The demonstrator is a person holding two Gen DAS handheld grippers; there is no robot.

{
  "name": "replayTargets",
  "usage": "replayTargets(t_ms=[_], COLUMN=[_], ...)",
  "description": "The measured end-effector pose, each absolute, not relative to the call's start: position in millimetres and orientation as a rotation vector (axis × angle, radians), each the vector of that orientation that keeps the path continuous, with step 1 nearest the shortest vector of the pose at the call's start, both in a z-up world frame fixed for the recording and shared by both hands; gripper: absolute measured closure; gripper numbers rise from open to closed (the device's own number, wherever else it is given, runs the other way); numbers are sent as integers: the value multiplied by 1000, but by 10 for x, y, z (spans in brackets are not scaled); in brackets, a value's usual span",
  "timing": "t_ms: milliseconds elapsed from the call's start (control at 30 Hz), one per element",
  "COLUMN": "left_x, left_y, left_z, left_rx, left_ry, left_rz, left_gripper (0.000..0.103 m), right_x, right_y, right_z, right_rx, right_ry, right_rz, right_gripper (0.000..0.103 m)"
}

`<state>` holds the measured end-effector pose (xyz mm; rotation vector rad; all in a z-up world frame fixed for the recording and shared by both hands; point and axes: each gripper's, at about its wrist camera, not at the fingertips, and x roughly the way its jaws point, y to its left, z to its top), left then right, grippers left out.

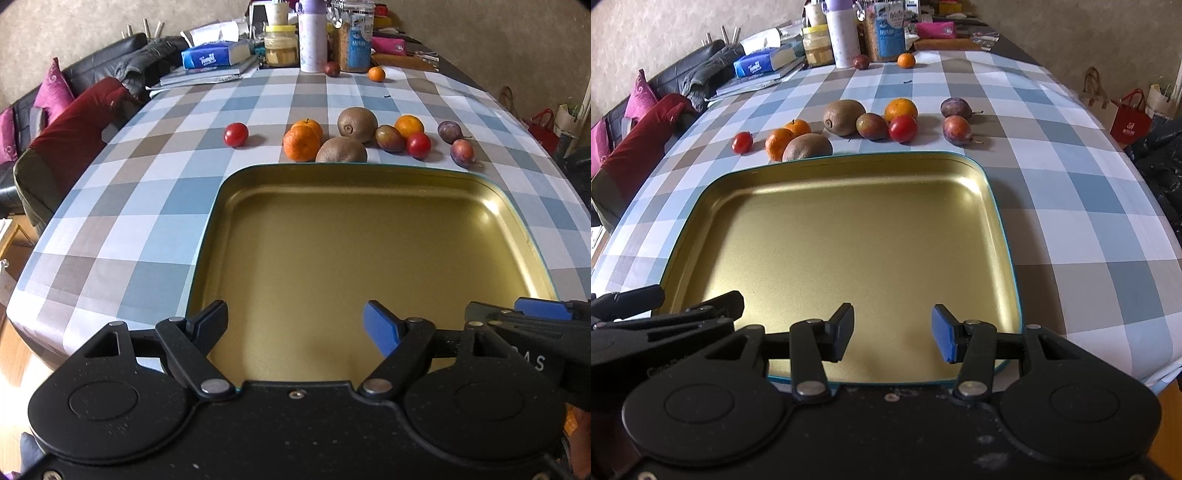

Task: Organize fruits
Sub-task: 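Reach the left tool to the red tomato while the right tool reaches the purple plum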

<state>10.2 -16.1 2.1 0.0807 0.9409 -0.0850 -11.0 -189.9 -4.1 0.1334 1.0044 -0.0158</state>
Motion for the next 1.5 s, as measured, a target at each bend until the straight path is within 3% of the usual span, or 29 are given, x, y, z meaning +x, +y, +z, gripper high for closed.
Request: replayTargets(t_ms=[567,1500], left_x=[746,2250], left_y=[-118,-17], left_z=[155,300], left_rx=[59,-23], left_ry=[1103,1068], left_rz=[-125,-65], left_gripper=[22,22], right_x=[534,2162], right_y=[-2223,-2906], right_z=[124,287], right_rx=[215,298], right_ry=[1240,1188], right_rz=[22,-164], right_gripper=[53,53])
